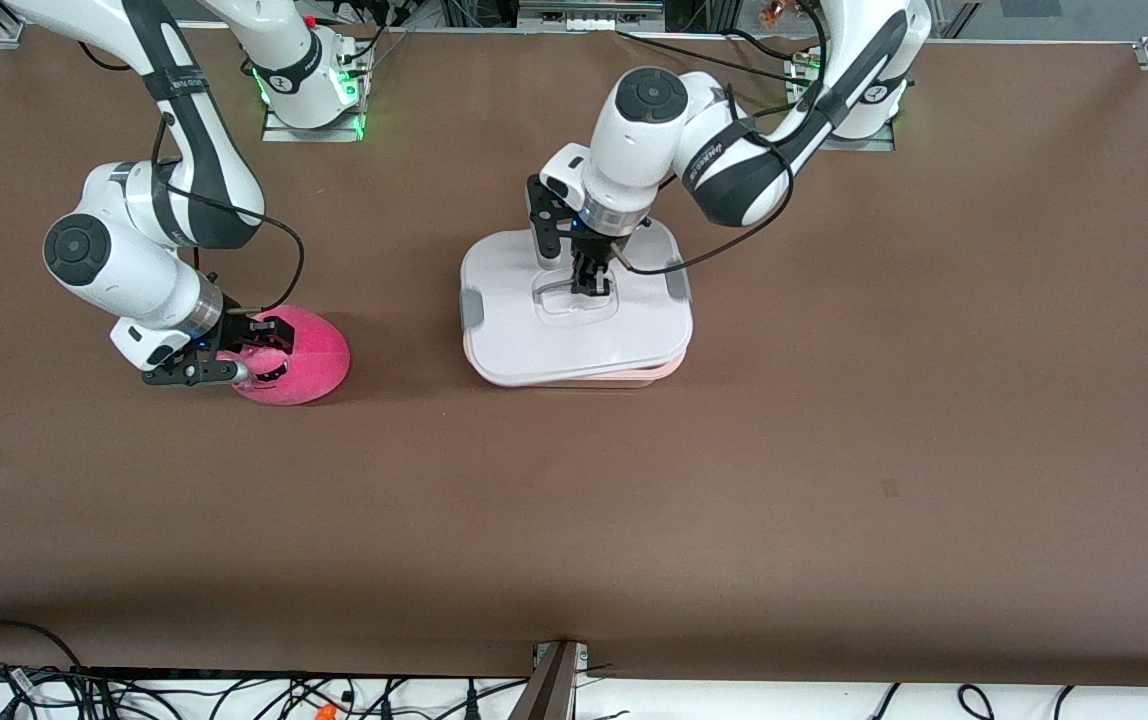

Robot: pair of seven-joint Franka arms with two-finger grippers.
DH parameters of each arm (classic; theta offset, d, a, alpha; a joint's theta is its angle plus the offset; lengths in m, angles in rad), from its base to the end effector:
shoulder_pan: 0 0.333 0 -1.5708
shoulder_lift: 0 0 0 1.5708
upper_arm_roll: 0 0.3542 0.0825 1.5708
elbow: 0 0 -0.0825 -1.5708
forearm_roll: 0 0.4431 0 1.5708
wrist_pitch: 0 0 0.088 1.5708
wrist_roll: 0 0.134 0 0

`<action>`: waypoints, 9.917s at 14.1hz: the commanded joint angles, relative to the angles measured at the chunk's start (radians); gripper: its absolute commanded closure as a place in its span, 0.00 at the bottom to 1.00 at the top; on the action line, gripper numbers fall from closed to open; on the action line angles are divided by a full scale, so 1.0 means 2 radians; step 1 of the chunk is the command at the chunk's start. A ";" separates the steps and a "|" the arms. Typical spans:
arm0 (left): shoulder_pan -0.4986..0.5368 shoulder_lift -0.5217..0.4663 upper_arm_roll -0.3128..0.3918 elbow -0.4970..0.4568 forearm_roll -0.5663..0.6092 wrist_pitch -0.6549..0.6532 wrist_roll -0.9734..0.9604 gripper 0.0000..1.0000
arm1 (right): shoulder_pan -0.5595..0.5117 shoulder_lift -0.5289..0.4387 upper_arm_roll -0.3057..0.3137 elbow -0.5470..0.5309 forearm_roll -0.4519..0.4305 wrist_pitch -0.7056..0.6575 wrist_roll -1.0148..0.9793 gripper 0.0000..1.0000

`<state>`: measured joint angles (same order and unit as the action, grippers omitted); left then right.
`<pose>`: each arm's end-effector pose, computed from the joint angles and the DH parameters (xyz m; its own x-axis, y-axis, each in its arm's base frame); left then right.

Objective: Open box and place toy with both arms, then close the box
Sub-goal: 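Lift the lid off with the left gripper while the right gripper lifts the toy, then lower the pink toy into the pink box with the right gripper and release, then withdraw the right gripper while the left gripper carries the lid over the box, then lower the lid onto the box with the left gripper, then open the left gripper and lift it off the lid handle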

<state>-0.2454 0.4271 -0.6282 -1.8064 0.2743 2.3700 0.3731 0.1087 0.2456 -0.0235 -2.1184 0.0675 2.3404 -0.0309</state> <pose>0.5007 -0.5298 0.3454 0.2046 -0.9541 0.2186 -0.9721 -0.2242 -0.0686 0.6182 0.0552 0.2627 0.9973 0.0696 -0.0231 0.0686 -0.9967 -0.0424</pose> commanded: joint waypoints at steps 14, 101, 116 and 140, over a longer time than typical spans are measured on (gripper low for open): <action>0.073 -0.050 -0.010 0.230 -0.013 -0.518 -0.038 1.00 | 0.006 -0.022 0.082 0.160 -0.027 -0.231 -0.143 1.00; 0.024 0.035 -0.012 0.021 0.008 -0.016 0.180 1.00 | 0.028 -0.113 -0.037 0.261 -0.027 -0.375 0.087 0.00; 0.012 0.043 -0.010 0.022 0.008 -0.015 0.101 1.00 | 0.028 -0.114 -0.037 0.262 -0.026 -0.376 0.088 0.00; 0.046 -0.050 -0.008 0.194 -0.035 -0.396 -0.123 0.00 | 0.030 -0.113 -0.036 0.264 -0.027 -0.371 0.085 0.00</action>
<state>-0.1859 0.3327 -0.6502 -1.5288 0.2344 1.7340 0.2266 0.1819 0.0097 -0.1032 -1.6156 0.0265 1.6079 0.1414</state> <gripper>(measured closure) 0.000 0.000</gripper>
